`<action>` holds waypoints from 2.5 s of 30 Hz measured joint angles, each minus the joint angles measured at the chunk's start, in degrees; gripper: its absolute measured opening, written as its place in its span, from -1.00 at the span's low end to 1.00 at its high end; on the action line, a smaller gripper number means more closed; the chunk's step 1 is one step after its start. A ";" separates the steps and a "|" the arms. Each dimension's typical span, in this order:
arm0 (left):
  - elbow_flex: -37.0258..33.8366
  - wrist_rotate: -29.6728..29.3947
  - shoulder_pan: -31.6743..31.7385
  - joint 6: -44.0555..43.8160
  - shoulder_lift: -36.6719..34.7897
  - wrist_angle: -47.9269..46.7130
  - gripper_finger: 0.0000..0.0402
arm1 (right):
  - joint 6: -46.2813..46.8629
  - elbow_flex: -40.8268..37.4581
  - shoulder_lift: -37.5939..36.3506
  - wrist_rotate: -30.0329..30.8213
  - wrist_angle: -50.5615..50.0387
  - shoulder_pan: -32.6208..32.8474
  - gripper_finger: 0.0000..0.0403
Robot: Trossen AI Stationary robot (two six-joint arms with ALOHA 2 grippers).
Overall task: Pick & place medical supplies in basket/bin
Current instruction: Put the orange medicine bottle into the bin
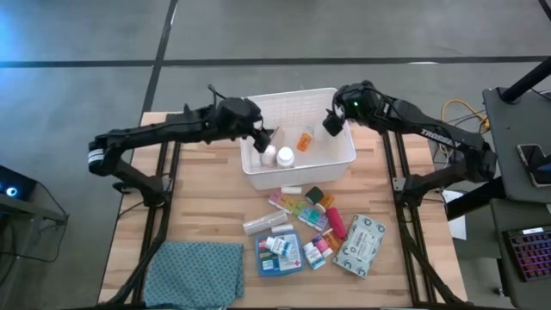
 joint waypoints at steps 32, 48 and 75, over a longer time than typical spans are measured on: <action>-18.85 0.54 -7.61 0.03 -27.65 -23.78 0.49 | 39.04 -6.32 -5.28 -27.24 -25.26 30.63 0.63; -25.41 0.43 -9.94 -17.89 -39.35 -21.42 0.49 | -1.45 -10.74 22.09 -14.95 -21.06 41.21 0.61; -25.37 0.28 -10.06 -22.31 -30.14 -16.90 0.49 | -19.22 -20.19 21.62 -26.82 -0.19 31.26 0.25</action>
